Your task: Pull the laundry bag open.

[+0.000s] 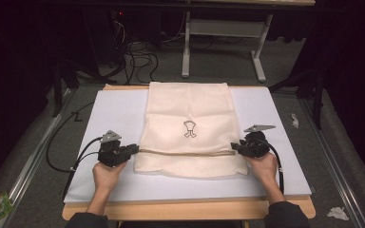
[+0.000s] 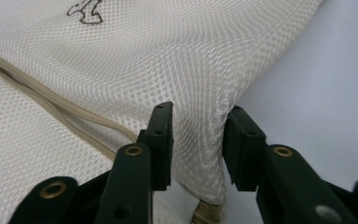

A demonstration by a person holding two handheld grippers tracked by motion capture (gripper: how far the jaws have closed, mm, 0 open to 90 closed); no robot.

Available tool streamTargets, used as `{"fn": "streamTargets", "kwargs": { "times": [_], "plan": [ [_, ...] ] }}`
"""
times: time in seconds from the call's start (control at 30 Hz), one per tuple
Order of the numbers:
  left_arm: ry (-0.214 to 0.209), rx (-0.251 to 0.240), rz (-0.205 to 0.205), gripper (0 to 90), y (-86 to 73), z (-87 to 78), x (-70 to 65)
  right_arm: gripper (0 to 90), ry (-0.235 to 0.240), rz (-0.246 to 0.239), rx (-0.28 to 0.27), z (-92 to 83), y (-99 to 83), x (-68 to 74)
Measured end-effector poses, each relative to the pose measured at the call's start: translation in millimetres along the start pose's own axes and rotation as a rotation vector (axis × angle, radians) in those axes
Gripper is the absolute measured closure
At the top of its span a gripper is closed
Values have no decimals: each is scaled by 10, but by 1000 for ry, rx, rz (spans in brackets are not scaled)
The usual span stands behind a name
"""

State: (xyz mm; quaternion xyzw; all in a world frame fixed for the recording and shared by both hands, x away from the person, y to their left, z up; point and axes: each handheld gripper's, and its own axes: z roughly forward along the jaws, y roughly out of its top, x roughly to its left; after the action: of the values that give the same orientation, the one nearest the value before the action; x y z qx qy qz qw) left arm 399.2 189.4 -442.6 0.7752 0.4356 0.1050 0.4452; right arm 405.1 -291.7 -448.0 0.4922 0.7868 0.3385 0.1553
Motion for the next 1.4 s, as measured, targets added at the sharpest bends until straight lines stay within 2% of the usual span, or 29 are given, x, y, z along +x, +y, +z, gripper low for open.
{"fn": "streamTargets", "kwargs": {
  "times": [0.3,0.47,0.67,0.97,1.03,1.27,1.4],
  "plan": [
    [16,-44,4,693,17,-79,-2,594,-29,-8,-28,-49,3,23],
    [33,-59,20,666,29,-148,-15,595,-48,2,-87,-139,15,23],
    [43,-107,10,647,57,-257,5,604,-48,7,-137,-283,12,8],
    [59,-167,8,626,65,-418,36,623,-43,36,-187,-457,-51,-92],
    [64,-170,14,626,60,-437,33,623,-45,40,-192,-491,-68,-112],
    [84,-193,-5,622,41,-481,80,623,-57,70,-220,-569,-146,-197],
    [90,-191,-3,616,37,-510,107,622,-68,86,-234,-623,-192,-244]
  ]
}}
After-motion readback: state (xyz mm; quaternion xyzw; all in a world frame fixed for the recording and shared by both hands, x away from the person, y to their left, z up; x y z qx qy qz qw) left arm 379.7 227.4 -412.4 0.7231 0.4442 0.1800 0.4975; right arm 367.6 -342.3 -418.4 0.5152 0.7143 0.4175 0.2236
